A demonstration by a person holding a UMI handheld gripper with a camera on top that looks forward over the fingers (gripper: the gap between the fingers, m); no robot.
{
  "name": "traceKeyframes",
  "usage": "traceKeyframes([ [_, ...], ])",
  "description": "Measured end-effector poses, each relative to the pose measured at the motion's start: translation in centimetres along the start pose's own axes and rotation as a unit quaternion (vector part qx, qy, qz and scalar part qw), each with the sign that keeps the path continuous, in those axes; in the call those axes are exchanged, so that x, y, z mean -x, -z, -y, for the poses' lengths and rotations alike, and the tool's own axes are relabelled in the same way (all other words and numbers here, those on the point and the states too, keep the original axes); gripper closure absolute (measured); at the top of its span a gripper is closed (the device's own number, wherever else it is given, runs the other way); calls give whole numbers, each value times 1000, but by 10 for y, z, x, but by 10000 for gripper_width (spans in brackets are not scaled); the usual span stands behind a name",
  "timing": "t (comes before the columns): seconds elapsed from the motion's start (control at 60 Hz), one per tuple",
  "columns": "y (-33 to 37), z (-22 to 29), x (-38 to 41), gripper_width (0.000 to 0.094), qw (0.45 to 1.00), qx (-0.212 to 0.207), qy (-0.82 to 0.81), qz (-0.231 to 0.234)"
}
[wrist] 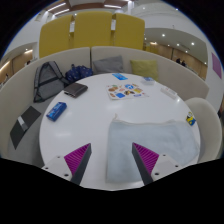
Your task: Fold towel
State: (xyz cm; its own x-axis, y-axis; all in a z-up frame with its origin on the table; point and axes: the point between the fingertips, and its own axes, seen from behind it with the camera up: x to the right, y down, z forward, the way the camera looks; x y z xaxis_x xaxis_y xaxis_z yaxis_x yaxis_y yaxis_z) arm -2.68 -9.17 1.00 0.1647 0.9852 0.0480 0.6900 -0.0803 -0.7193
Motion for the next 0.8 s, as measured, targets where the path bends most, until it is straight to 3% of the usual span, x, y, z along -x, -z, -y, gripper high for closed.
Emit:
traceKeyframes([
  [0.133,-38,-10,-6,68,1000,17,2,-11],
  [0.233,-43,-7,-1,102,1000,7,0,-5],
  [0.3,-44,-8,3,555,1000,12,10,-4],
  [0.35,-44,-6,-17,893,999,7,23,-41],
  [0.5,-28,-6,7,911,999,30,12,7],
  [0.617,6,25,-10,912,1000,8,-9,25],
  [0.8,40,69,-122,912,1000,-20,-2,-11],
])
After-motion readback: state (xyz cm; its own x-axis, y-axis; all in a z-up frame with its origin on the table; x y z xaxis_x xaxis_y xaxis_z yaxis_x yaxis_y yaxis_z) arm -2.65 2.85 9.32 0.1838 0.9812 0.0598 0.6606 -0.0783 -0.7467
